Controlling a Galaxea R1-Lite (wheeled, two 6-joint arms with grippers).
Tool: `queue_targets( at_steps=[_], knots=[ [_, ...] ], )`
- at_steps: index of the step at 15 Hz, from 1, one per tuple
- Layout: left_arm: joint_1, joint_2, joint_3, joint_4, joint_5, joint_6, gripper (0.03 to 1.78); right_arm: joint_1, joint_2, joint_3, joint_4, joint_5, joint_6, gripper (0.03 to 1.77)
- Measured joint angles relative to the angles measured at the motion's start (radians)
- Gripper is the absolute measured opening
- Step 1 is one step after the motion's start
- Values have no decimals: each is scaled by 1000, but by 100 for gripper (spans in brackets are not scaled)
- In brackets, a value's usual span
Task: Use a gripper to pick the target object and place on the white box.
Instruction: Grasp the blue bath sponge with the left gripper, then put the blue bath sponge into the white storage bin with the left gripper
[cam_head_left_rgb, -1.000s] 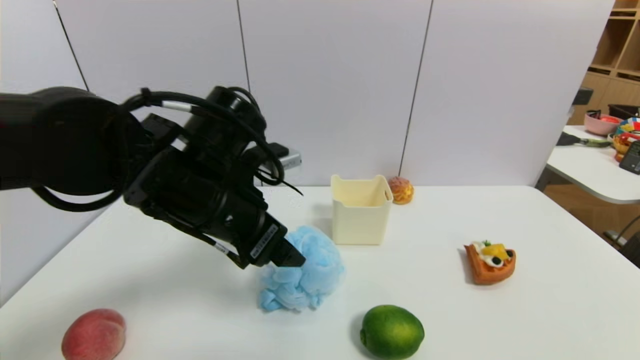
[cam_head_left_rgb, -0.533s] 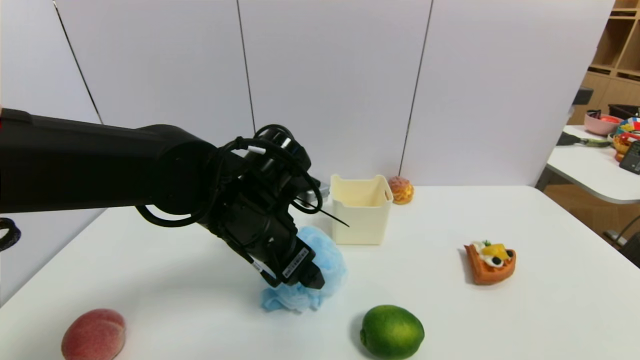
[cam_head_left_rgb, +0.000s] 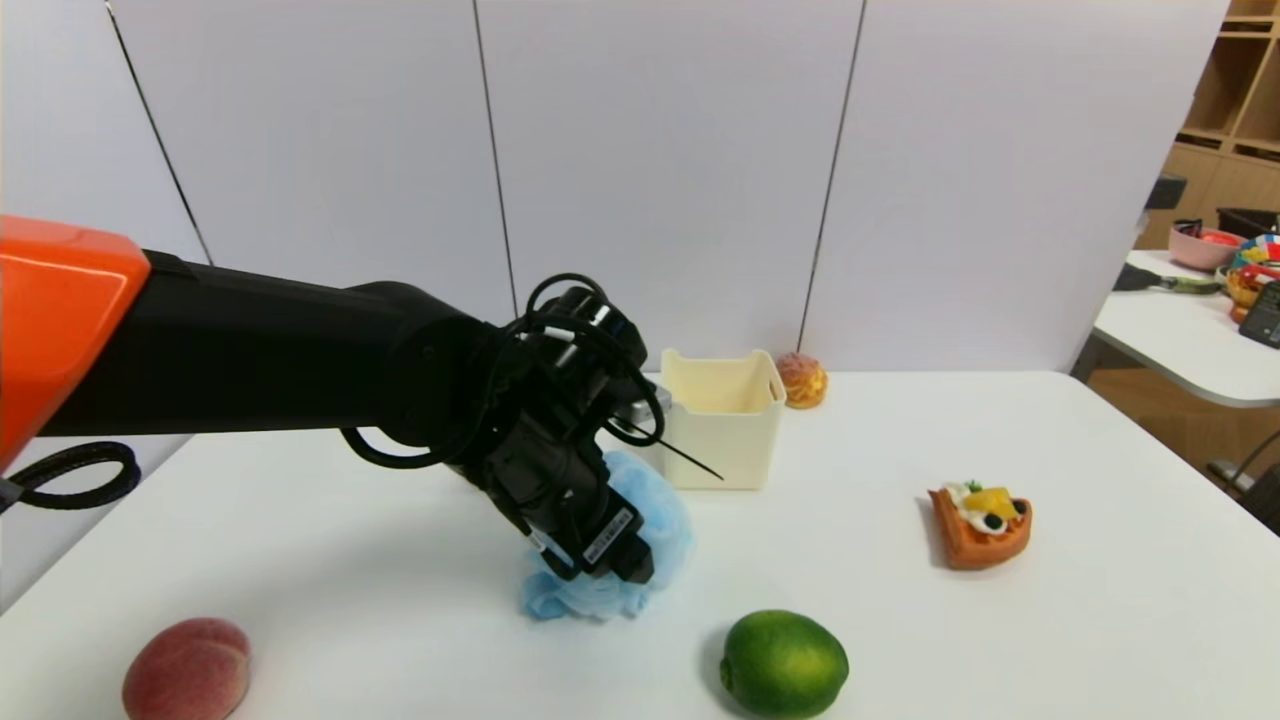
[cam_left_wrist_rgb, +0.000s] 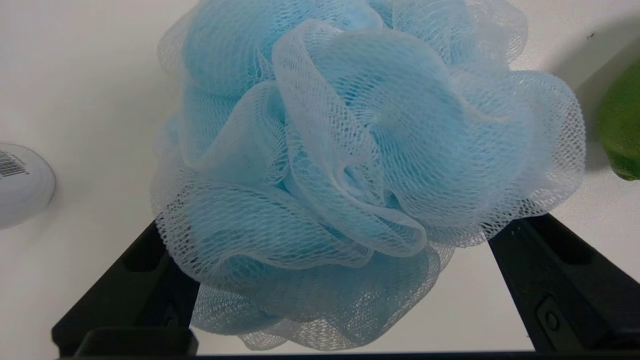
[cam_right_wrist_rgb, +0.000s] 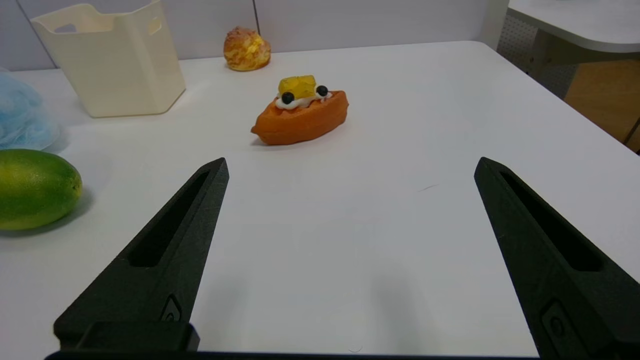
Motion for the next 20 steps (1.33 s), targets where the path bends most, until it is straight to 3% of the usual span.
queue_targets(
  at_steps=[8, 12, 16, 17, 18, 20],
  knots=[
    [-10, 79, 2, -13, 1, 2, 169, 0, 0, 0, 0, 0, 0, 170],
    [-10, 91, 4, -52, 1, -1, 113, 0, 0, 0, 0, 0, 0, 170],
    [-9, 86, 6, -53, 2, -1, 76, 0, 0, 0, 0, 0, 0, 170],
    [-9, 77, 9, -52, 3, -1, 56, 0, 0, 0, 0, 0, 0, 170],
    [-9, 65, 16, -52, 7, -2, 46, 0, 0, 0, 0, 0, 0, 170],
    [-8, 28, 46, -52, 44, -15, 46, 0, 0, 0, 0, 0, 0, 170]
  ],
)
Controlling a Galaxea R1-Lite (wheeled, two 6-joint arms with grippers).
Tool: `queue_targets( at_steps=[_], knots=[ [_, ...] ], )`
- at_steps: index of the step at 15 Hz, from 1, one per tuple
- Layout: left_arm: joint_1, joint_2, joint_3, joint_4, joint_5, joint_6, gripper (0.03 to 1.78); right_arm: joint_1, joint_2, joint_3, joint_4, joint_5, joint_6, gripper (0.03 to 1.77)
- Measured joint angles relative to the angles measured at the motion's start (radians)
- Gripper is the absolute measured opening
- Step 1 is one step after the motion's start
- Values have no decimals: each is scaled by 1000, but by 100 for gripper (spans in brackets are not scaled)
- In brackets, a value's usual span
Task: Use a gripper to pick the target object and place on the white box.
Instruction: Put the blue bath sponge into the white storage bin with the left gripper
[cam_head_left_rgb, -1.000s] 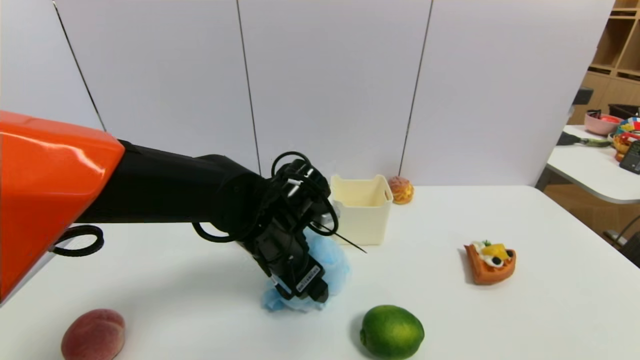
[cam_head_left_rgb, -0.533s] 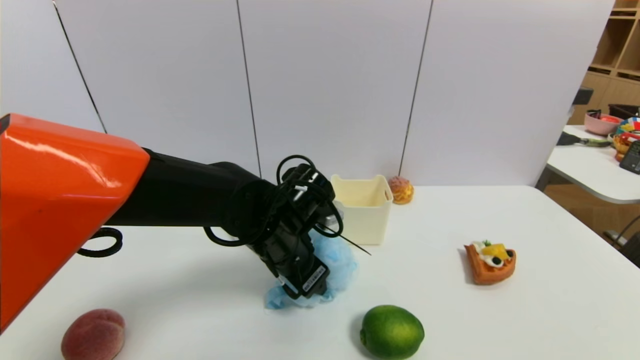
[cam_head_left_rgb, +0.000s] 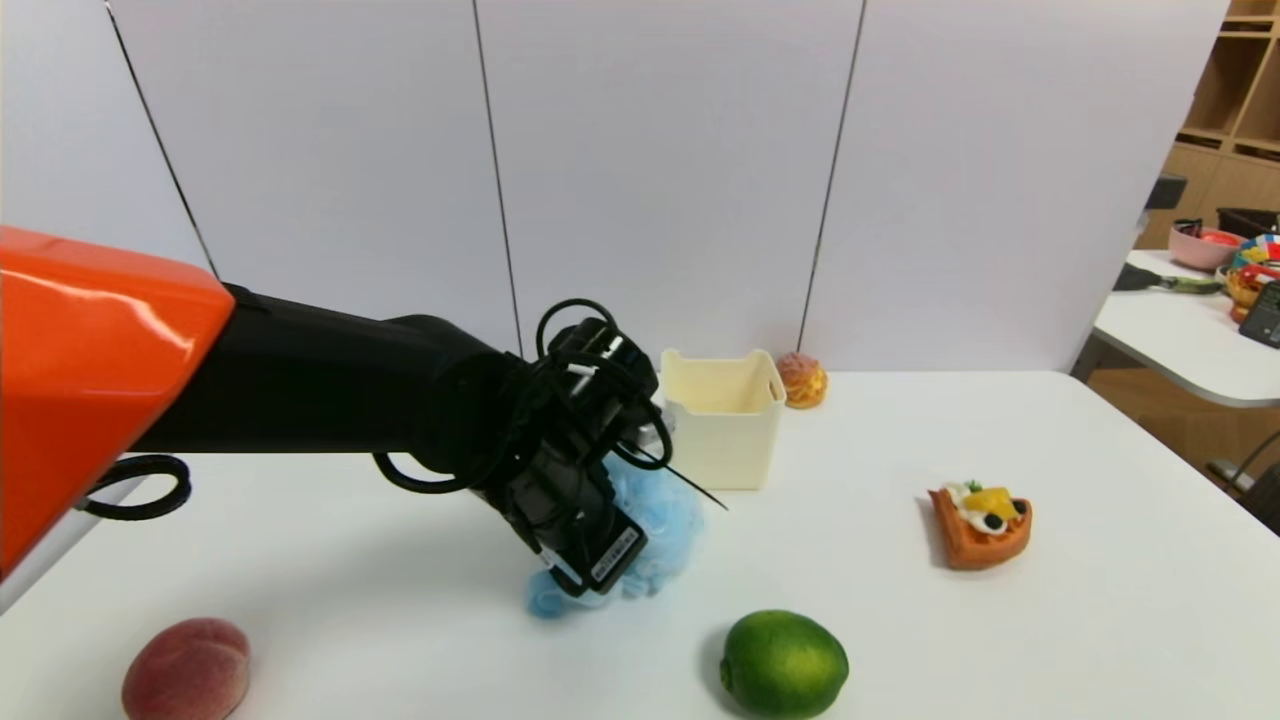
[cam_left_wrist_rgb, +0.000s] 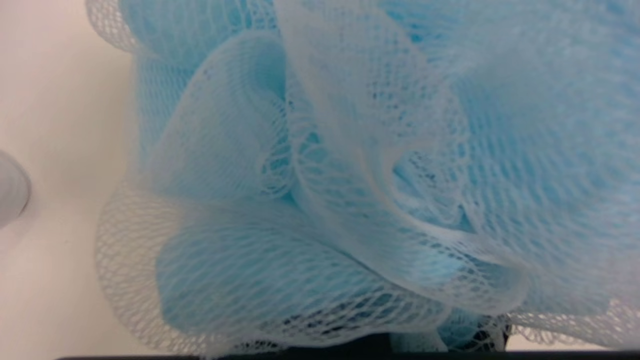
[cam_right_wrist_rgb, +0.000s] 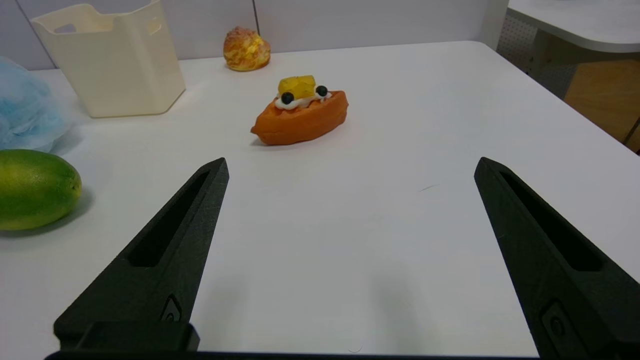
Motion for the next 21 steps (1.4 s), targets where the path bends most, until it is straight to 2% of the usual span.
queue_targets(
  at_steps=[3, 6, 11, 15, 17, 21],
  knots=[
    [6, -96, 91, -13, 34, -67, 46, 0, 0, 0, 0, 0, 0, 170],
    [44, -212, 191, -78, 62, -95, 45, 0, 0, 0, 0, 0, 0, 170],
    [119, -358, 236, -299, 71, -102, 45, 0, 0, 0, 0, 0, 0, 170],
    [135, -363, 153, -497, 69, -97, 45, 0, 0, 0, 0, 0, 0, 170],
    [134, -329, 63, -537, 49, -84, 45, 0, 0, 0, 0, 0, 0, 170],
    [103, -194, -161, -550, -26, -44, 45, 0, 0, 0, 0, 0, 0, 170]
  ],
)
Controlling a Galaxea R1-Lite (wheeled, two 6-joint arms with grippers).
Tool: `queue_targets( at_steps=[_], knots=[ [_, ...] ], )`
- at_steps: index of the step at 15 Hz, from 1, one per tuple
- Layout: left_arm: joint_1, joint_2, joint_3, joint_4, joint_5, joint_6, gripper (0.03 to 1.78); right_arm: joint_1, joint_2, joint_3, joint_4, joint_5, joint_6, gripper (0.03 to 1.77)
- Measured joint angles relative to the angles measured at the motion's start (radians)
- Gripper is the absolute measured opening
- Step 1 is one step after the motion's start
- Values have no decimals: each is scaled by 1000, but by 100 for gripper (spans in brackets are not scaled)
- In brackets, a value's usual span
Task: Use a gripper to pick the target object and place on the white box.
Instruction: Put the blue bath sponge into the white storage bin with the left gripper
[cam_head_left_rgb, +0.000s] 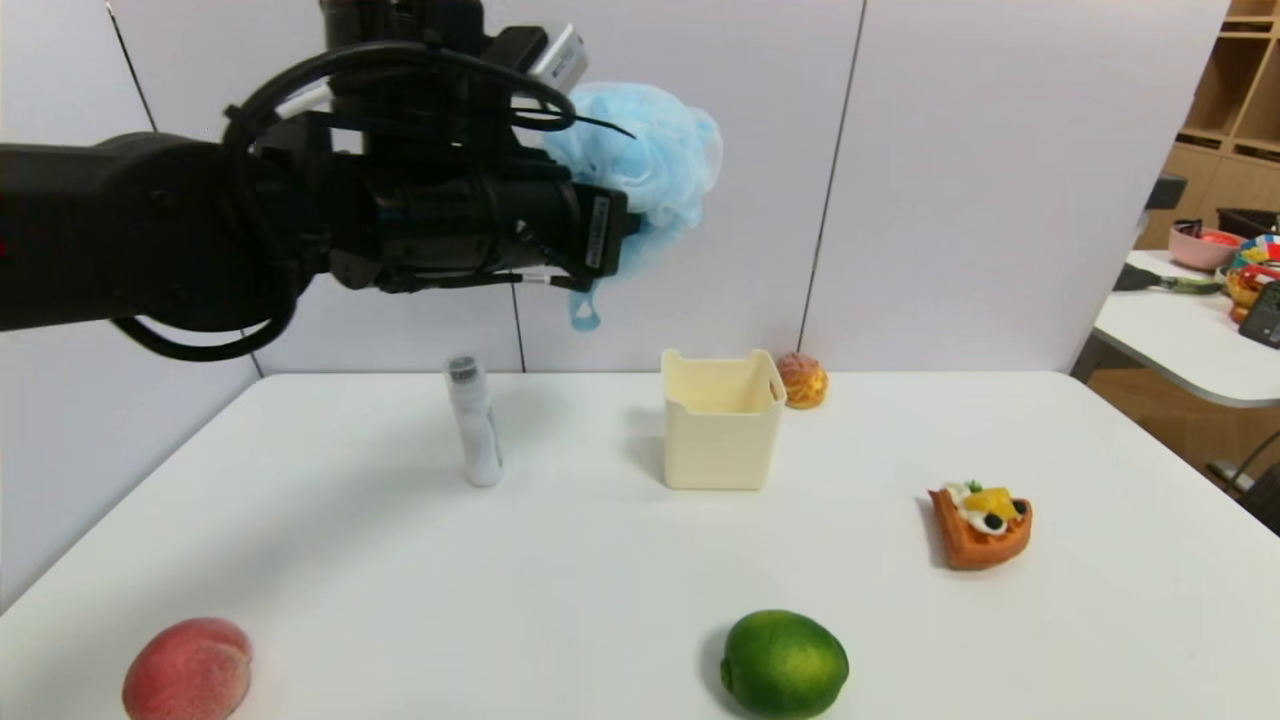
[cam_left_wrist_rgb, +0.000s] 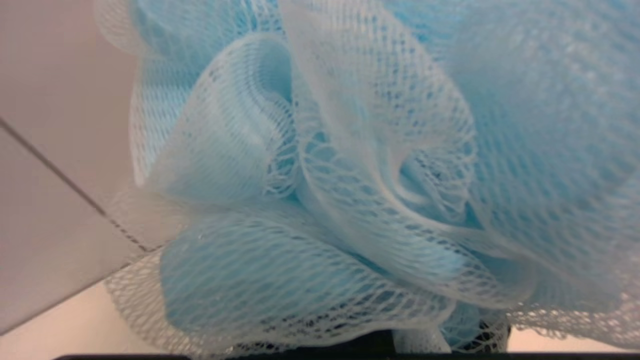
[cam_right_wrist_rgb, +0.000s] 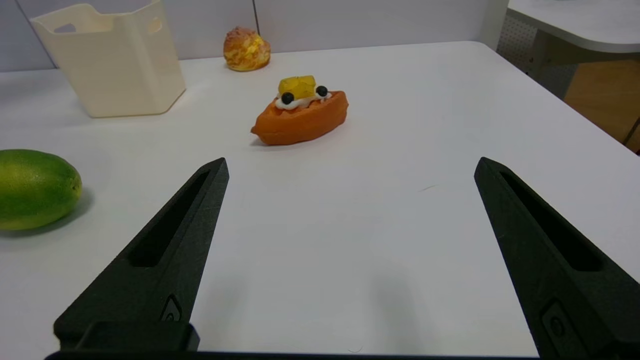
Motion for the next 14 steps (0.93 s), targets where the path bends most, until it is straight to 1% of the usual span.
queue_targets(
  at_steps=[3, 5, 8, 11, 14],
  knots=[
    [-45, 120, -105, -11, -17, 3, 45, 0, 0, 0, 0, 0, 0, 170],
    [-66, 198, -151, -55, -35, 4, 45, 0, 0, 0, 0, 0, 0, 170],
    [-75, 295, -198, -72, -41, 13, 45, 0, 0, 0, 0, 0, 0, 170],
    [-76, 369, -266, -76, -41, 61, 45, 0, 0, 0, 0, 0, 0, 170],
    [-75, 416, -279, -68, -41, 61, 45, 0, 0, 0, 0, 0, 0, 170]
  ],
)
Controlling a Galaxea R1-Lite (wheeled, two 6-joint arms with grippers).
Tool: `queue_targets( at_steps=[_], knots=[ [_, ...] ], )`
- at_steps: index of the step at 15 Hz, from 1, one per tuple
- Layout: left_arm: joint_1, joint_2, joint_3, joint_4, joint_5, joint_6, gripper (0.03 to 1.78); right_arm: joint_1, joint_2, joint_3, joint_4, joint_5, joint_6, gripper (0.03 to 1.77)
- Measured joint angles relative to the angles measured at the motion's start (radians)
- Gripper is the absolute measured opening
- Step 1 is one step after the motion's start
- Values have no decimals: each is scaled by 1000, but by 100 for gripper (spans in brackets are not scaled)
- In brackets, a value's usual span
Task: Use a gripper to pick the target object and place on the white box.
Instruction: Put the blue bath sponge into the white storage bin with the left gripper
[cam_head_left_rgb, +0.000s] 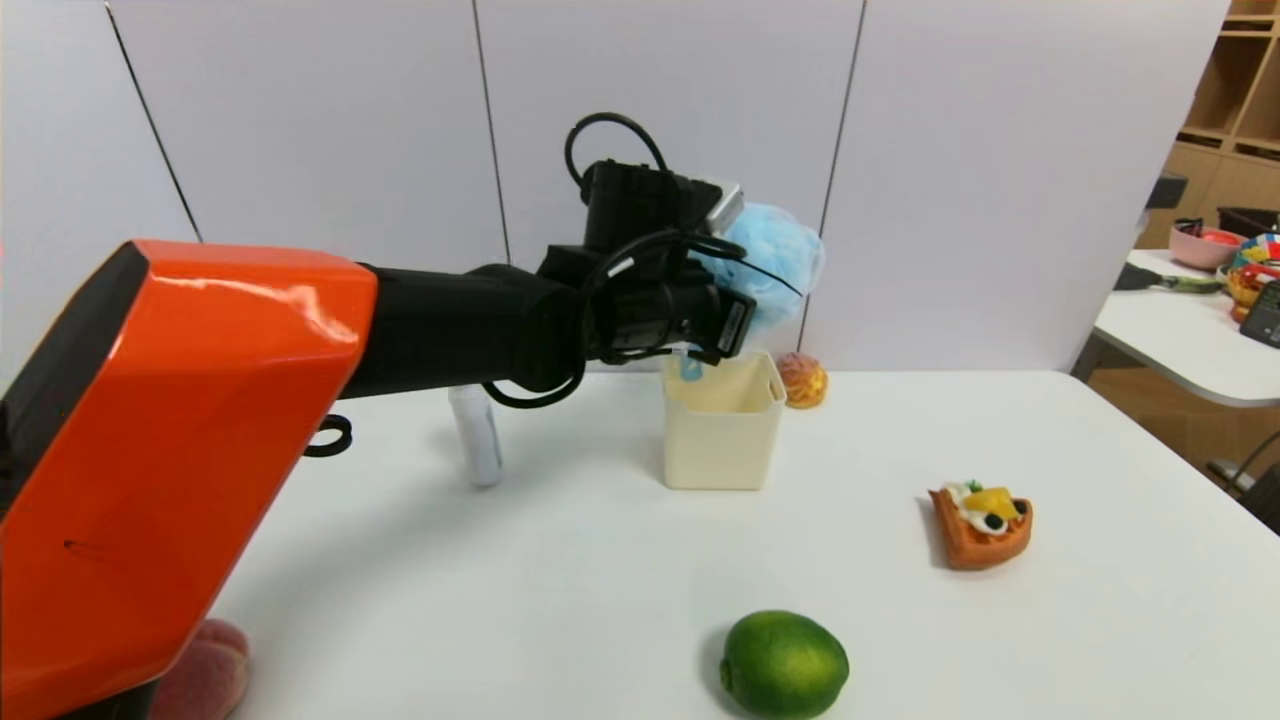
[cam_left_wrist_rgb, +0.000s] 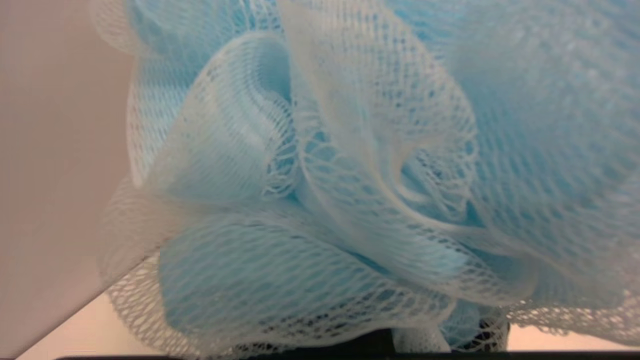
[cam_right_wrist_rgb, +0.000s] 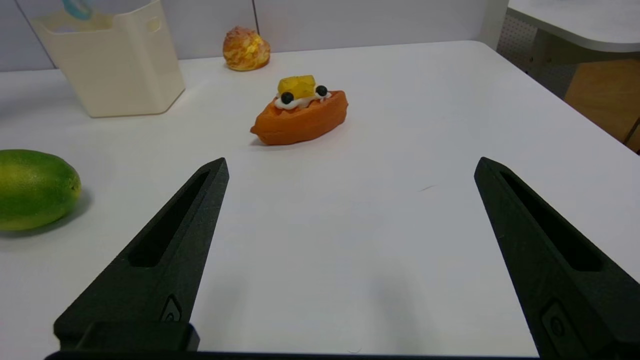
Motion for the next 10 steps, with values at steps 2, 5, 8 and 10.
queue_targets(
  at_steps=[2, 5, 8, 10],
  knots=[
    [0, 12, 18, 10, 0, -8, 45, 0, 0, 0, 0, 0, 0, 170],
    [3, 19, 40, 12, 0, -20, 43, 0, 0, 0, 0, 0, 0, 170],
    [3, 19, 62, 8, 1, -46, 71, 0, 0, 0, 0, 0, 0, 170],
    [10, 13, 67, 8, 1, -44, 93, 0, 0, 0, 0, 0, 0, 170]
  ],
)
